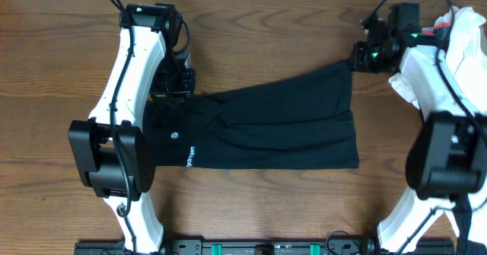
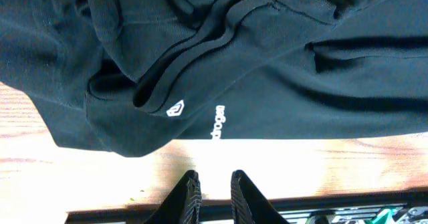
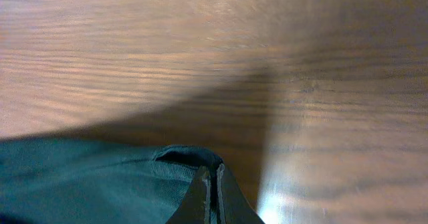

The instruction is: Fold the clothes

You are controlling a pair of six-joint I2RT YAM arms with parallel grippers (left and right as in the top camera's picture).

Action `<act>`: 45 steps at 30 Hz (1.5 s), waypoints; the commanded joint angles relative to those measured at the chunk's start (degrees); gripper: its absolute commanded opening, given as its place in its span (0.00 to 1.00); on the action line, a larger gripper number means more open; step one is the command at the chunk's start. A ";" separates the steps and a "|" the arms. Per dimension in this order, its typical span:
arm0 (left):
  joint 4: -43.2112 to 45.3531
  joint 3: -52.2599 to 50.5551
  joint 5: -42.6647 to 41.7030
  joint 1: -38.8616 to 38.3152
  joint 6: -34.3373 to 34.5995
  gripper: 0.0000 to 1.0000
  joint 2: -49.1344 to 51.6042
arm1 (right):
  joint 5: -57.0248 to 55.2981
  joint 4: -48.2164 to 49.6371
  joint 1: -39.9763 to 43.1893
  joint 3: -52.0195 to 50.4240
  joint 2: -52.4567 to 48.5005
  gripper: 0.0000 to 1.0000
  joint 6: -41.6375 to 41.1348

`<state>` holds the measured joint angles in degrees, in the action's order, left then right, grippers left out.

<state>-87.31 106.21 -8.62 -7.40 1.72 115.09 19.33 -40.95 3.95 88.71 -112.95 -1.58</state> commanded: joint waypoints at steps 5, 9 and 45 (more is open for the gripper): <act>-2.23 -0.33 -0.09 -0.02 0.31 0.19 -0.26 | 1.05 -9.18 0.13 0.17 6.82 0.01 3.67; -3.93 -0.33 -0.11 -0.02 0.28 0.19 -1.73 | 1.03 -14.05 0.11 0.15 6.86 0.01 4.07; 41.38 -23.65 -0.07 -3.93 -7.52 0.43 -1.92 | 1.07 -14.49 0.11 0.15 6.88 0.01 4.46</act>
<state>-46.06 82.78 -7.88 -11.64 -3.99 113.99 20.05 -55.61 3.88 88.75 -106.02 2.00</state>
